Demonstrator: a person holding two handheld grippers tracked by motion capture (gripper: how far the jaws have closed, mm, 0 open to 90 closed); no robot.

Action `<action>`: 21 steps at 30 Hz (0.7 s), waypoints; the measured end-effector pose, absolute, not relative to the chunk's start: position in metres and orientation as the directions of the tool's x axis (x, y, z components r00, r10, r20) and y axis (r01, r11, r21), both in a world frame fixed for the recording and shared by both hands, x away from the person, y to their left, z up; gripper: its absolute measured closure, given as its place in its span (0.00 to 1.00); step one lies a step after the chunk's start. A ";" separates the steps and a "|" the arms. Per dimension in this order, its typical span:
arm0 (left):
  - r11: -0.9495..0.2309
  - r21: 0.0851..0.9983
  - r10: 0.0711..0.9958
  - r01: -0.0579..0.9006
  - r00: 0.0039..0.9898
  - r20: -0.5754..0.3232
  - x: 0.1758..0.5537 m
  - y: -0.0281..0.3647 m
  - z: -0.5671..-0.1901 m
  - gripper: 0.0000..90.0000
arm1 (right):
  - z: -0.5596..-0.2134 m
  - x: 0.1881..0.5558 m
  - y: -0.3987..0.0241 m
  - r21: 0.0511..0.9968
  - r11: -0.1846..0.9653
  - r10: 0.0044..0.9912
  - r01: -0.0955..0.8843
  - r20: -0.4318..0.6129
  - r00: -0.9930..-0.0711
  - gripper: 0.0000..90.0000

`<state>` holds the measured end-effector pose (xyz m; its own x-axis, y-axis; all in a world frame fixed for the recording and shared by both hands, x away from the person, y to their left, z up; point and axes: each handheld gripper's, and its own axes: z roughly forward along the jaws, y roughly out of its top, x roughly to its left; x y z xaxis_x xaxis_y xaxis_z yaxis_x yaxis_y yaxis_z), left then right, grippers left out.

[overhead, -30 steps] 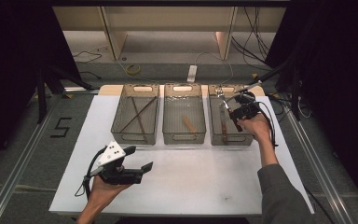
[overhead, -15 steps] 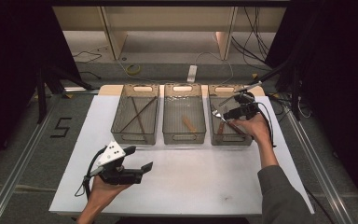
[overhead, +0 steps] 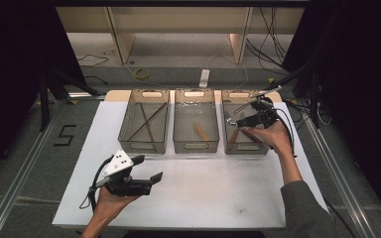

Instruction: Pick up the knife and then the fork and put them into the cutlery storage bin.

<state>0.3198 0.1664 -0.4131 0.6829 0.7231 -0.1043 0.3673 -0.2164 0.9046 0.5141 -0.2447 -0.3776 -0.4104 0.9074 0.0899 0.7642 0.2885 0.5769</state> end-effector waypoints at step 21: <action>-0.218 0.904 0.722 0.368 0.684 -0.105 0.320 0.166 -0.413 0.17 | -0.357 0.454 -0.230 0.718 0.331 0.837 0.612 0.076 -0.542 0.29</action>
<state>0.3196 0.1663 -0.4132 0.6836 0.7223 -0.1047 0.3683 -0.2176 0.9039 0.4538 -0.2301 -0.3570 -0.5421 0.8368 0.0761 0.6117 0.3310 0.7185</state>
